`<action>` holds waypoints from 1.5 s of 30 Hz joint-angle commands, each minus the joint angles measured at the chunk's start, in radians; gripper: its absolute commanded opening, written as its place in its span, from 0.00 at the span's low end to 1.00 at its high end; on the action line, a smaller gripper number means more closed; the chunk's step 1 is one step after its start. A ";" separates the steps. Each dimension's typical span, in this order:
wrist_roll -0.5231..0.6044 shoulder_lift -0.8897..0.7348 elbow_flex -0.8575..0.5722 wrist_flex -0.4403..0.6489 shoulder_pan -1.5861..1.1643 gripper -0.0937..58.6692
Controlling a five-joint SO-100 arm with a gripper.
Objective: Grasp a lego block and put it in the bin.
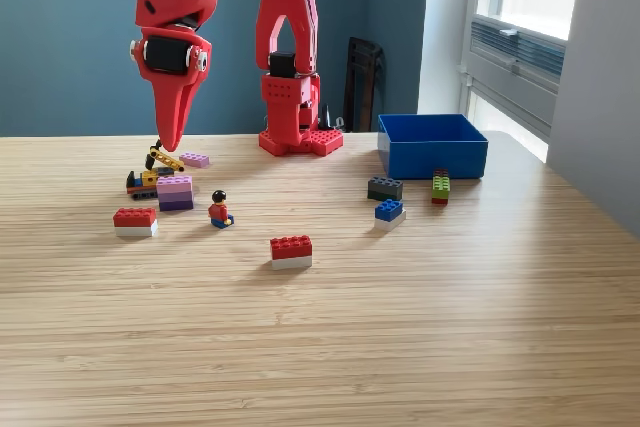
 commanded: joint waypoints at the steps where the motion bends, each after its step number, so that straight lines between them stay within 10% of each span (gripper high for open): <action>1: -0.067 0.006 -0.014 -0.012 0.028 0.17; 25: -0.112 -0.347 -0.236 -0.028 0.121 0.50; 45: -0.037 -0.569 -0.443 0.037 0.058 0.31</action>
